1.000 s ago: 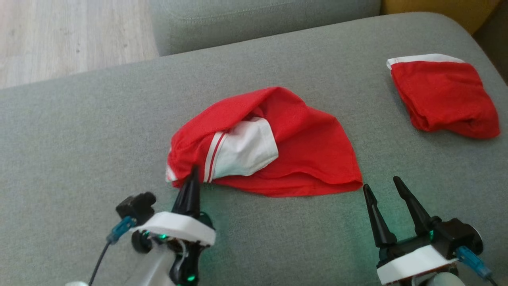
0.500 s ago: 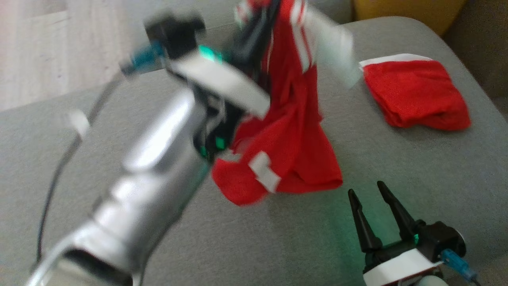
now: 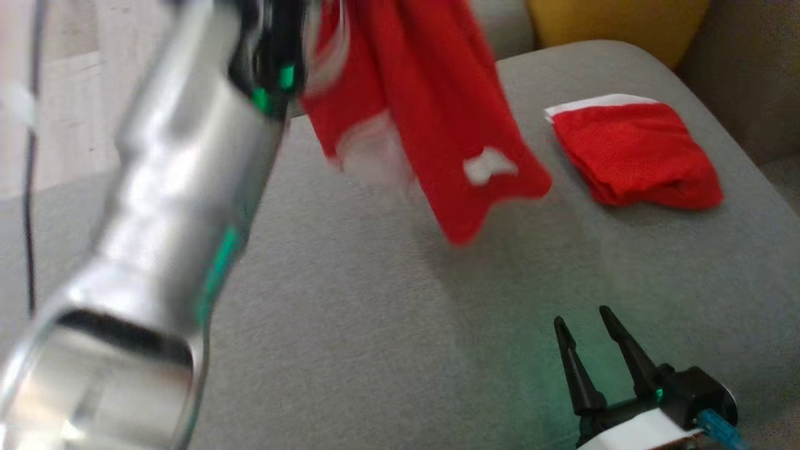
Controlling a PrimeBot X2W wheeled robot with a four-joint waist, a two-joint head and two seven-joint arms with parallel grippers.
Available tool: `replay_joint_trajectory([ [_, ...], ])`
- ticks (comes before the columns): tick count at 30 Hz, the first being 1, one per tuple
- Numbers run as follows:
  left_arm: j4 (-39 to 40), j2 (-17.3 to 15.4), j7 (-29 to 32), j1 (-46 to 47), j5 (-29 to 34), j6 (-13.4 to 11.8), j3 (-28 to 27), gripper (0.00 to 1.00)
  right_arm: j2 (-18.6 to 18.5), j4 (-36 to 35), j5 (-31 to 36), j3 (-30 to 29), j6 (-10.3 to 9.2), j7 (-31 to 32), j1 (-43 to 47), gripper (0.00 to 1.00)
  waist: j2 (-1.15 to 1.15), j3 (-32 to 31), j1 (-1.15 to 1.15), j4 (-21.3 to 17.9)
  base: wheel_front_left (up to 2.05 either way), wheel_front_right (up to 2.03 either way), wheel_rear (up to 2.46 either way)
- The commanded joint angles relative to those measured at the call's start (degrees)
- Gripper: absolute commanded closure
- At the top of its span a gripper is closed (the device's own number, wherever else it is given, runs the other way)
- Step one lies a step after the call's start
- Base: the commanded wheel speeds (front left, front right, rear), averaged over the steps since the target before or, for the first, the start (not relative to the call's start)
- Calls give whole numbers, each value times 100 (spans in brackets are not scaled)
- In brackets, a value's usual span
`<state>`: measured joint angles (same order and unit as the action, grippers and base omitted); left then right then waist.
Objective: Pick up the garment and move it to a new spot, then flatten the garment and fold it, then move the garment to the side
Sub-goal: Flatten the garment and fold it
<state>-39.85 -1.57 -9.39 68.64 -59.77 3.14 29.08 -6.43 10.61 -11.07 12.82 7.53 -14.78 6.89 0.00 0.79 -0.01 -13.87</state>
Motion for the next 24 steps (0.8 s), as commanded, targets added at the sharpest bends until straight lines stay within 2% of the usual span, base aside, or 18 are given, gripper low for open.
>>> replay_joint_trajectory([
  [1, 13, -285, 55, -287, -55, -57, -152, 100, -31, -221, 19, 105, -4, -22, -150, 0, 0, -21, 1, 212, 0, 0, 0],
  [7, -192, -658, 116, -2099, -506, -341, -404, 100, -29, -322, 56, 44, -4, -22, -186, 0, 0, 186, 1, 663, 0, 0, 0],
  [16, 378, -1143, -302, -4193, -1092, -418, -1078, 100, -71, -354, 47, 50, -4, -22, -244, 0, 0, 426, 1, 835, 0, 0, 0],
  [19, 771, -1248, -394, -4759, -1093, -506, -1181, 100, -93, -356, 42, 8, -4, -22, -223, 0, 0, 497, 1, 915, 0, 0, 0],
  [22, 1163, -1462, -469, -5126, -652, -646, -1008, 99, -108, -353, 44, -19, -4, -22, -231, 0, 0, 552, 1, 1006, 0, 0, 0],
  [23, 1292, -1547, -495, -5202, -406, -709, -911, 20, -108, -352, 47, -14, -4, -22, -247, 0, 0, 569, 1, 1033, 0, 0, 0],
  [24, 1411, -1644, -517, -5260, -105, -807, -806, 0, -105, -352, 50, -5, -4, -22, -268, 0, 0, 588, 1, 1053, 0, 0, 0],
])
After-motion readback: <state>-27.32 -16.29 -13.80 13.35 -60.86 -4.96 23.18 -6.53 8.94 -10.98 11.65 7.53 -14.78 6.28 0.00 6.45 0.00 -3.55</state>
